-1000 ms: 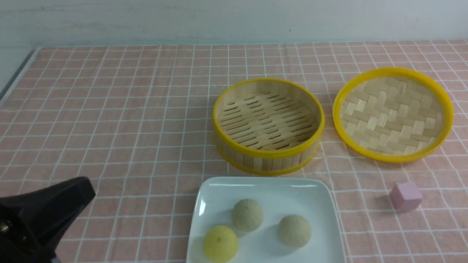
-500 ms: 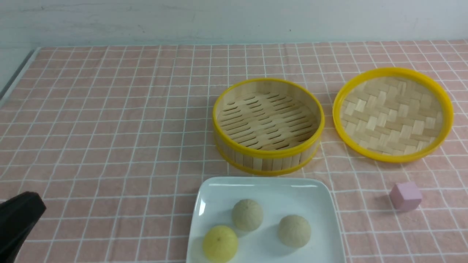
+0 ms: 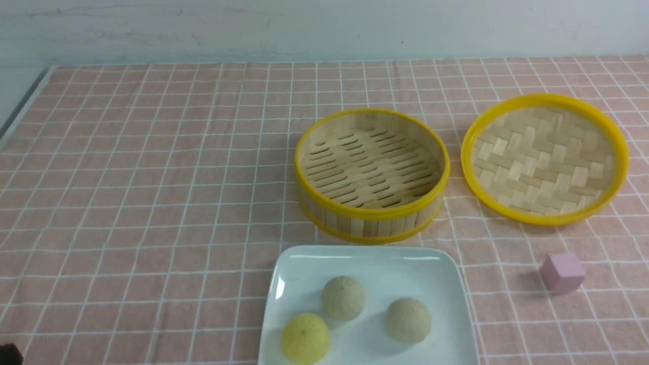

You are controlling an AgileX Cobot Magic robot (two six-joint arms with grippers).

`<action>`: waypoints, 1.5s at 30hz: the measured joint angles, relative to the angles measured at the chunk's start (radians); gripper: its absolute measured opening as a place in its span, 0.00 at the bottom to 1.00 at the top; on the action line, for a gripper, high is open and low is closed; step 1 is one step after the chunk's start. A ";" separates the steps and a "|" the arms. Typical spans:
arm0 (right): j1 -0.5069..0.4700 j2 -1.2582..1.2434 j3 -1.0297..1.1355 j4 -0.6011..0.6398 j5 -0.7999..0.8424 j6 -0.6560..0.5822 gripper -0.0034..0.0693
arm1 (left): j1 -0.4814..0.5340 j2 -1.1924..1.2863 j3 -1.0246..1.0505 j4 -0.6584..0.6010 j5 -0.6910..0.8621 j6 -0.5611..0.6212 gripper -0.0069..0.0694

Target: Put the steamed buns into the plate on the pink tablecloth.

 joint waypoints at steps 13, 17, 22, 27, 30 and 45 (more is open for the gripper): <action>0.000 0.000 0.000 0.000 0.000 -0.001 0.28 | 0.001 -0.001 0.006 0.008 0.044 -0.007 0.18; 0.000 0.000 0.000 0.000 0.000 -0.001 0.29 | 0.001 -0.001 0.006 0.010 0.044 -0.007 0.18; 0.000 0.000 0.000 0.000 0.000 -0.001 0.30 | 0.001 -0.001 0.006 0.010 0.044 -0.007 0.19; 0.000 0.000 0.000 0.000 0.000 -0.001 0.30 | 0.001 -0.001 0.006 0.010 0.044 -0.007 0.19; 0.000 0.000 0.000 0.000 0.000 -0.001 0.31 | 0.001 -0.001 0.006 0.010 0.044 -0.007 0.19; 0.000 0.000 0.000 0.000 0.000 -0.001 0.34 | 0.001 -0.001 0.006 0.010 0.045 -0.007 0.19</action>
